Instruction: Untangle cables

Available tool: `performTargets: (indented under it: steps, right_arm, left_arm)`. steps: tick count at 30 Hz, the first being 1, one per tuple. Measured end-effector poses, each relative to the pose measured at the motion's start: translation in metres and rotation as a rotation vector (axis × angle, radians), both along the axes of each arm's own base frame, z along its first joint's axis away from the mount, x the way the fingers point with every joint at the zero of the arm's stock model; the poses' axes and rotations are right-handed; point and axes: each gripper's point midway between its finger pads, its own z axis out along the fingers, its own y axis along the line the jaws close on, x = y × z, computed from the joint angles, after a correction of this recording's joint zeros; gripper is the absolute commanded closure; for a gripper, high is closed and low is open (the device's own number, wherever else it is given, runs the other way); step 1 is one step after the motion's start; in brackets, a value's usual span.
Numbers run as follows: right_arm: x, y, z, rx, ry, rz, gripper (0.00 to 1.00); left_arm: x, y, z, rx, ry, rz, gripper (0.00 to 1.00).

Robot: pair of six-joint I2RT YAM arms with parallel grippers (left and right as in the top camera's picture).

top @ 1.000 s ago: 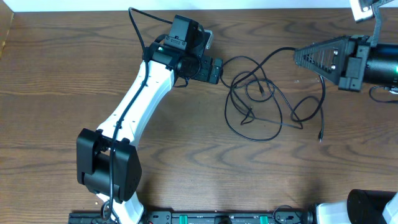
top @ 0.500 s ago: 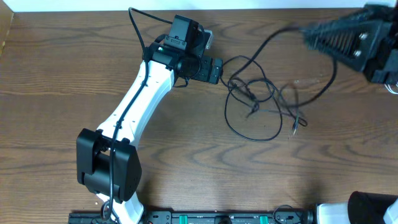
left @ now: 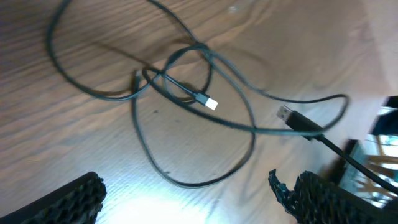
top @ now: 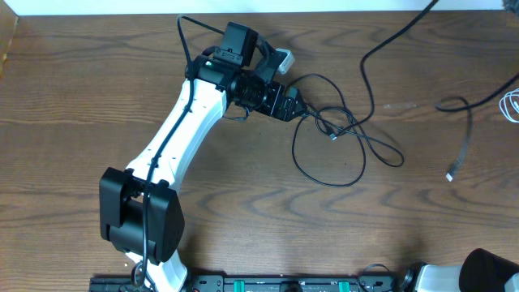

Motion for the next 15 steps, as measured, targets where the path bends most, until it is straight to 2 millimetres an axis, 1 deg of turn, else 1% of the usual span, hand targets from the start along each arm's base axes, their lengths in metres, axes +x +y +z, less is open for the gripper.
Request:
performTargets:
  steps: [3, 6, 8, 9, 13, 14, 15]
  right_arm:
    - [0.001, -0.004, 0.000, 0.005, 0.011, -0.018, 0.99]
    - [0.001, -0.005, 0.000, 0.007, 0.016, -0.019, 0.99]
    - [0.001, -0.005, 0.000, 0.007, 0.016, -0.019, 0.99]
    - [0.001, -0.005, 0.000, 0.007, 0.016, -0.019, 0.99]
    - [0.001, -0.005, 0.000, 0.008, 0.016, -0.019, 0.99]
    - [0.001, -0.005, 0.000, 0.008, 0.016, -0.019, 0.99]
    - [0.001, -0.005, 0.000, 0.008, 0.016, -0.019, 0.99]
  left_arm:
    - [-0.003, -0.004, 0.003, -0.031, 0.019, -0.007, 0.02]
    - [-0.006, -0.008, 0.005, -0.048, 0.037, -0.007, 0.03]
    - [-0.009, -0.013, 0.006, -0.054, 0.045, -0.009, 0.02]
    - [-0.011, -0.018, 0.006, -0.056, 0.047, -0.016, 0.00]
    - [-0.023, -0.042, 0.009, -0.077, 0.040, -0.066, 0.12]
    - [-0.026, -0.050, 0.009, -0.084, 0.028, -0.086, 0.20]
    - [-0.029, -0.062, 0.008, -0.091, 0.022, -0.108, 0.27]
